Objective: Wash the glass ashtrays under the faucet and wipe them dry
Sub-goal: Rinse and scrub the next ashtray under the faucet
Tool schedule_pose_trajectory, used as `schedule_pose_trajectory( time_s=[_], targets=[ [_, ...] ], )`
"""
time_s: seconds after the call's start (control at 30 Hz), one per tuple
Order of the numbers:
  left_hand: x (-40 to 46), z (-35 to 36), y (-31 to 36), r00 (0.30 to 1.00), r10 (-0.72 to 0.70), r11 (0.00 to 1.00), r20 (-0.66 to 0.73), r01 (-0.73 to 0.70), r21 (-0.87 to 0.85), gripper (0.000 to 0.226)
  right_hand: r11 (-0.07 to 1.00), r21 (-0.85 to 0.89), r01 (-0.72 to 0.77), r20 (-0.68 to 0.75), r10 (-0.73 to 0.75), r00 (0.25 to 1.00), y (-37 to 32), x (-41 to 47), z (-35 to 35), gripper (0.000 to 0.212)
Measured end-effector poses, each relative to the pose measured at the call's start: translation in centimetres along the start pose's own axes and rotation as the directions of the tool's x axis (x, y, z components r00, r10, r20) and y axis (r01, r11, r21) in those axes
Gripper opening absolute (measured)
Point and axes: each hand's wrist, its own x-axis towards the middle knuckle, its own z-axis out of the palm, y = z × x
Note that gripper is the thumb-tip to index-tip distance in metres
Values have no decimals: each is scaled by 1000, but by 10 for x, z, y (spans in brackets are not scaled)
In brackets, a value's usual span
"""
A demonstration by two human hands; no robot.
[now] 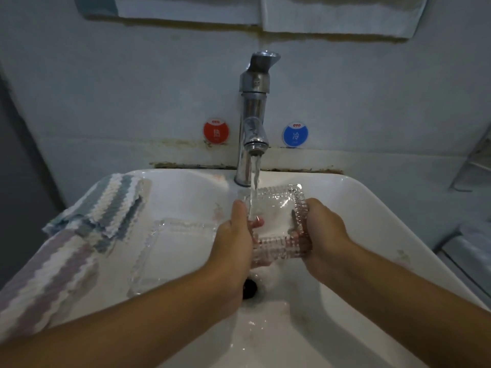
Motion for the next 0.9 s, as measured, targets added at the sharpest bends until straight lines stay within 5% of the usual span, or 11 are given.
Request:
schedule_pose_trajectory(
  time_s=[0.27,0.37,0.5,0.7,0.9],
  targets=[
    [9,-10,18,999,31,977,22,-35,209,63,982,-102,-161,294,184,938,-21,9,-8,50],
    [10,-12,26,997,45,914,55,-63,400,65,942,-322,-92,322,201,925,-36,5,-12,36],
    [14,-16,25,975,-48,878,217,-62,474,72,864,-503,24,451,239,860,-39,4,-18,51],
    [19,-16,22,972,-108,992,210,91,89,52,886,-460,55,416,160,895,-27,12,-18,55],
    [14,-17,24,955,-230,935,189,270,-228,53,956,-292,4,301,88,950,-26,7,-16,44]
  ],
)
